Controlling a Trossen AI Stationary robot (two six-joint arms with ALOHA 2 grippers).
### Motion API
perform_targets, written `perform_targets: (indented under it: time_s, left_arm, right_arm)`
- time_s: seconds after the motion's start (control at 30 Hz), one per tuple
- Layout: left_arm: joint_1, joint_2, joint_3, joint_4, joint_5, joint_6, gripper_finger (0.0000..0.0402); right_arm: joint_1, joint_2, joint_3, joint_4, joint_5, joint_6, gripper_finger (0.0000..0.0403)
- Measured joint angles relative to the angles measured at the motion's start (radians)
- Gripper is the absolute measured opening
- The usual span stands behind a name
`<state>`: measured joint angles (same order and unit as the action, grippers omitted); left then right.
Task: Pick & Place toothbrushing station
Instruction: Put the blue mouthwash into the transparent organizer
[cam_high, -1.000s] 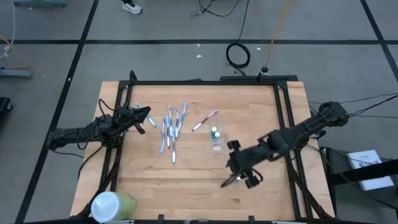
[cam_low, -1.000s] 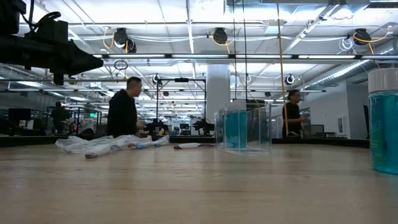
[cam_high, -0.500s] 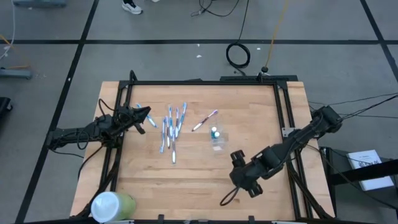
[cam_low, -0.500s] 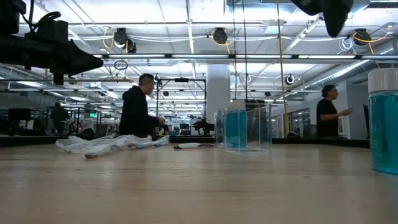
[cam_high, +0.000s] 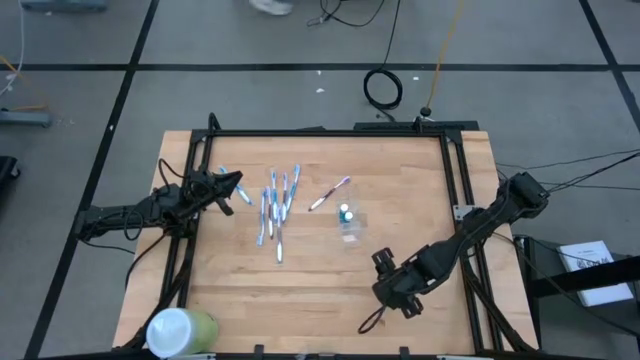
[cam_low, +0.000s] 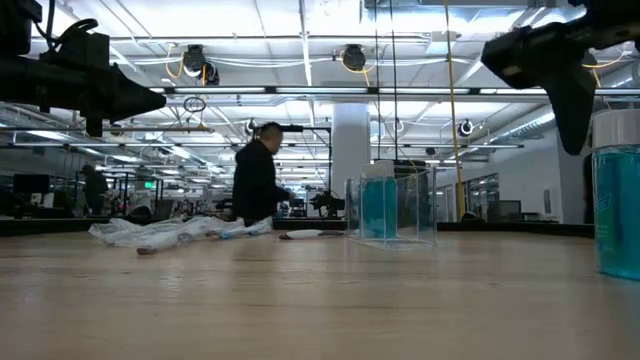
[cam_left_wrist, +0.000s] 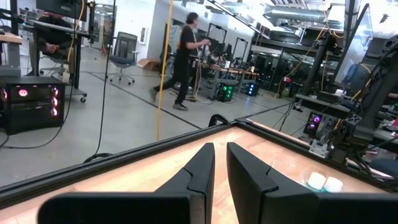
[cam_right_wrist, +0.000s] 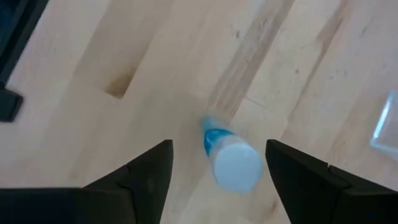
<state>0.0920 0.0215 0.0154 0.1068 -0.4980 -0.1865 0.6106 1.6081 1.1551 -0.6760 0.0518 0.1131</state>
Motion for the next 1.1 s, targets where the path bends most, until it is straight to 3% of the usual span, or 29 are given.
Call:
perform_targets:
  time_s: [0.37, 1.1]
  left_arm:
    - [0.0, 0.0, 0.0, 0.0, 0.0, 0.0, 0.0047]
    - [0.0, 0.0, 0.0, 0.0, 0.0, 0.0, 0.0047]
  right_arm:
    - [-0.007, 0.0, -0.063, 0.11, 0.029, -0.101, 0.0229]
    - [-0.008, 0.0, -0.063, 0.109, 0.052, -0.137, 0.012]
